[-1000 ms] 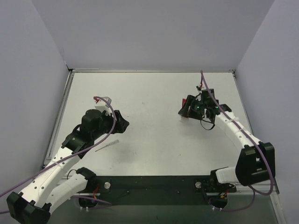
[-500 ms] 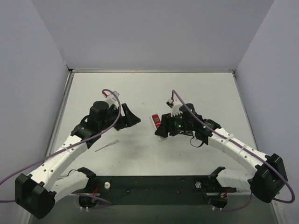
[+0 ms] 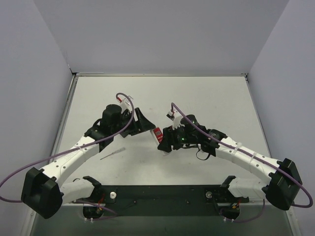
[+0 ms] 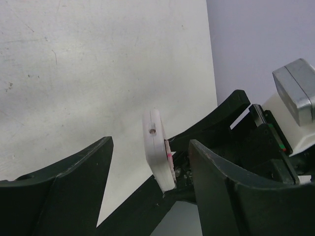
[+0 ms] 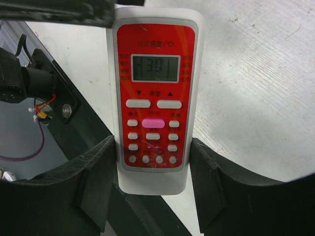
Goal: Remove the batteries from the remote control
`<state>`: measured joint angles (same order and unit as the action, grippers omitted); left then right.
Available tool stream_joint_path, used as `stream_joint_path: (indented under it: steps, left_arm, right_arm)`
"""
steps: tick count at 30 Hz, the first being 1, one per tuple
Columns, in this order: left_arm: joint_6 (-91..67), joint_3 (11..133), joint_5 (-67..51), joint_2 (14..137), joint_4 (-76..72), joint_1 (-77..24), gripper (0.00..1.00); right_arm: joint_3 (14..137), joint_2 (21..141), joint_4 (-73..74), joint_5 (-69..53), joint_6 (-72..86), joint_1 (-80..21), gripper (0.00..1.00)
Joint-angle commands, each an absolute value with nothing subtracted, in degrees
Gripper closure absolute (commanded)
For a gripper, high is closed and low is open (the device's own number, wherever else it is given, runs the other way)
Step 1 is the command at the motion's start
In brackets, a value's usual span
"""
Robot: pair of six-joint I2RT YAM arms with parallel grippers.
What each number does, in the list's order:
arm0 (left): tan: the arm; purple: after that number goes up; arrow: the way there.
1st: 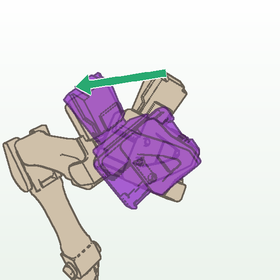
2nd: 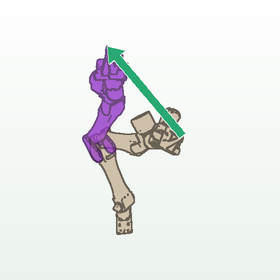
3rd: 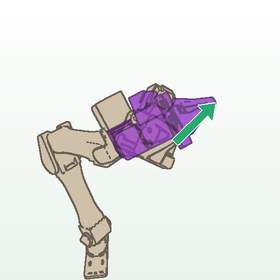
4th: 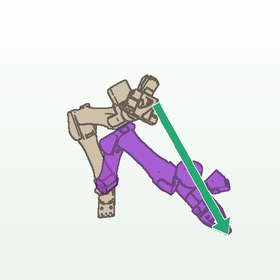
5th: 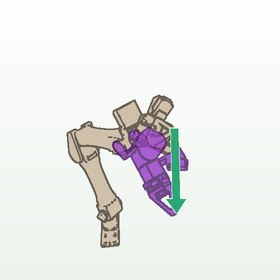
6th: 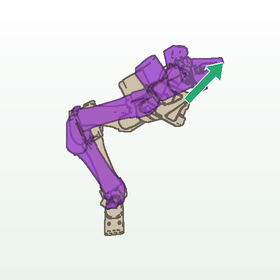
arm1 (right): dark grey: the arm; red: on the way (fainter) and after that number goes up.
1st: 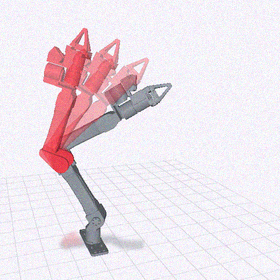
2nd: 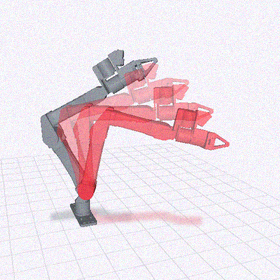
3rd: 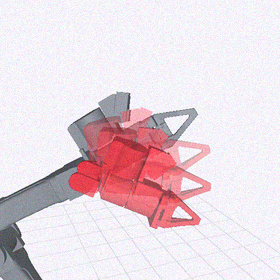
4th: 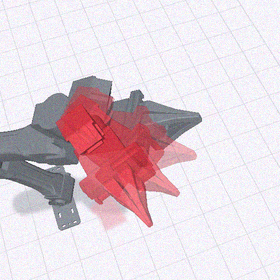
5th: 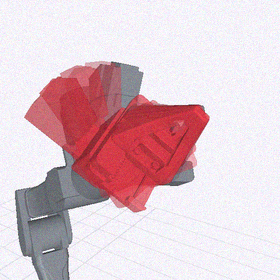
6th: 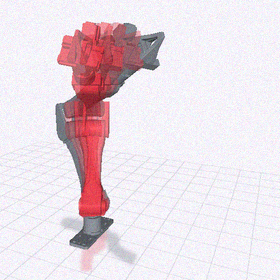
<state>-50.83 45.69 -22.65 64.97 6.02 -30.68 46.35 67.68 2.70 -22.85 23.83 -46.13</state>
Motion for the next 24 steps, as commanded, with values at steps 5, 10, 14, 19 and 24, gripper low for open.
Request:
stream_joint_path:
  steps: [5, 10, 14, 19, 24]
  left_arm:
    - [-54.1, 45.0, -25.2, 68.1, 4.8, -32.0, 0.39]
    - [-55.9, 43.9, -26.5, 67.9, 2.7, -32.0, 0.73]
    - [-56.2, 45.1, -26.8, 68.6, 4.5, -32.0, 1.00]
    - [-58.4, 45.8, -25.7, 68.8, 6.1, -31.9, 1.00]
    - [-60.4, 46.9, -23.0, 67.9, 8.1, -31.8, 1.00]
  right_arm:
    - [49.3, 68.5, -0.3, -18.2, 24.4, -49.0, 0.80]
    - [49.5, 69.2, -0.3, -14.7, 24.4, -49.8, 0.73]
    - [50.6, 69.3, 4.4, -9.0, 22.9, -51.8, 0.54]
    - [52.9, 68.8, 9.1, 5.8, 18.8, -56.9, 0.24]
    - [53.1, 70.0, 10.0, 23.8, 11.3, -67.8, 0.27]
